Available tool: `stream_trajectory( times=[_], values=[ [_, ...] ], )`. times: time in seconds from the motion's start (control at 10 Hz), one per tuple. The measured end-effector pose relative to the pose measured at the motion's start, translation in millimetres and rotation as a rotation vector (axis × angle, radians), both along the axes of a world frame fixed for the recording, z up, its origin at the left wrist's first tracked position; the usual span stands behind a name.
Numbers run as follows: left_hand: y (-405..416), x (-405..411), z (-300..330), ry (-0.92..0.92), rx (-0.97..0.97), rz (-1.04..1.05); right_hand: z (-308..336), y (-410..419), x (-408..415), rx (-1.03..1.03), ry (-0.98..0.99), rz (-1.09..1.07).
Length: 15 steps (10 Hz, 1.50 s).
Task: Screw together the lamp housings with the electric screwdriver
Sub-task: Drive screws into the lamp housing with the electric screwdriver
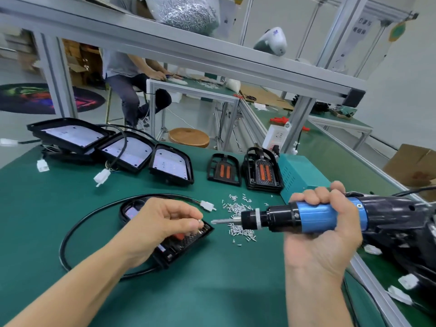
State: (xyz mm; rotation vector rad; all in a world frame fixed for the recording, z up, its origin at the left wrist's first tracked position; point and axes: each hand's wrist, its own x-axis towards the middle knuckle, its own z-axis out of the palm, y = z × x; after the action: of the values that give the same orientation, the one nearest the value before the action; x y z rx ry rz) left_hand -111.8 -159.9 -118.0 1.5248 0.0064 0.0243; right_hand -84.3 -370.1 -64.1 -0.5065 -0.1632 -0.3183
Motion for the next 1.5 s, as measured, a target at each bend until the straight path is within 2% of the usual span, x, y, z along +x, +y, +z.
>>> stream_trajectory(
  times=[0.2,0.6,1.2,1.3,1.5],
  values=[
    [13,-17,6,-0.09,-0.056,0.09,9,36,-2,-0.029,-0.03,0.074],
    [27,-30,1,-0.103,-0.169,0.117,11,61,-3,-0.071,-0.048,0.108],
    [42,-30,-9,-0.138,-0.072,0.187,6,79,-1,-0.08,-0.001,0.126],
    [50,-31,-11,-0.155,0.035,0.201,3,89,1,-0.097,0.013,0.155],
    [89,-30,-32,-0.144,0.491,0.492,-1,111,7,-0.184,0.005,0.092]
  ],
)
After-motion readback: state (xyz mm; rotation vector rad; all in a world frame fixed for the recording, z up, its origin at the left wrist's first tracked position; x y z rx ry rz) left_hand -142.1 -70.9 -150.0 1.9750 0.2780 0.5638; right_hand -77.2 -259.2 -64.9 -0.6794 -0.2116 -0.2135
